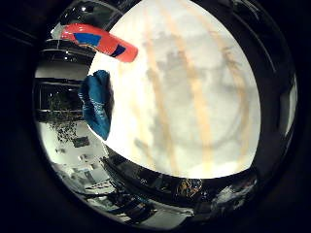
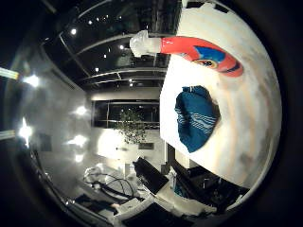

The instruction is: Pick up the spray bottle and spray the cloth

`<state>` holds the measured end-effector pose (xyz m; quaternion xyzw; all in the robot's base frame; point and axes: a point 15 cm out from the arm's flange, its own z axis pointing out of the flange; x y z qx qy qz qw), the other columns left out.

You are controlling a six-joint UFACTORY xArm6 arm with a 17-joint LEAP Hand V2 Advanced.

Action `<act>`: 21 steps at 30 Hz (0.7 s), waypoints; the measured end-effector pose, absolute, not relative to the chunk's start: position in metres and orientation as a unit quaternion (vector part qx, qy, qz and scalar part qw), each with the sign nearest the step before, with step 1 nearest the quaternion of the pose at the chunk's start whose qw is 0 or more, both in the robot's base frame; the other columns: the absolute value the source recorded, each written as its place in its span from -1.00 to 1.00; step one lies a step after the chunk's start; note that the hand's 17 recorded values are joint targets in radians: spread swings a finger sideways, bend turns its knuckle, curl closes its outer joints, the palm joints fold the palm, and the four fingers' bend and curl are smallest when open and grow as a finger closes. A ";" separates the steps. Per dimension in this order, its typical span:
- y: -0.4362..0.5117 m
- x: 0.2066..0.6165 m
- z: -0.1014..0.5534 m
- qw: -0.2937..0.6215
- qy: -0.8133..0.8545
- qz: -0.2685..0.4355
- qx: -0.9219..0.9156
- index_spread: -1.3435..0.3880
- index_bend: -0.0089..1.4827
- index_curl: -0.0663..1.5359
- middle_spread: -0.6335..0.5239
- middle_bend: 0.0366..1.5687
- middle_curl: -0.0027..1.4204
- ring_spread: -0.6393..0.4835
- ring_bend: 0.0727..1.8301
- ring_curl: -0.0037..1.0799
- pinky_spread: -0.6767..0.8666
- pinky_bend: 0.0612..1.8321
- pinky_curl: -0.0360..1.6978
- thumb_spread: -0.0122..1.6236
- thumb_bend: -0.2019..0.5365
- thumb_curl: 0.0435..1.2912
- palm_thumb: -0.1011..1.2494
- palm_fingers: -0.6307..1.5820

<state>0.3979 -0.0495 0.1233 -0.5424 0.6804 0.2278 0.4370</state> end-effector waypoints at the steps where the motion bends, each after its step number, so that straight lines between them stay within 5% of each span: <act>1: -0.046 0.402 0.123 0.443 0.678 0.228 -0.541 0.35 -0.79 -0.63 0.43 -0.80 -0.57 0.51 -0.72 -0.52 0.35 -0.59 -0.59 0.21 -0.53 -0.60 -0.25 -0.45; 21: -0.030 0.459 0.112 0.468 0.660 0.235 -0.539 0.38 -0.79 -0.60 0.43 -0.78 -0.53 0.50 -0.67 -0.50 0.33 -0.61 -0.60 0.21 -0.52 -0.59 -0.20 -0.40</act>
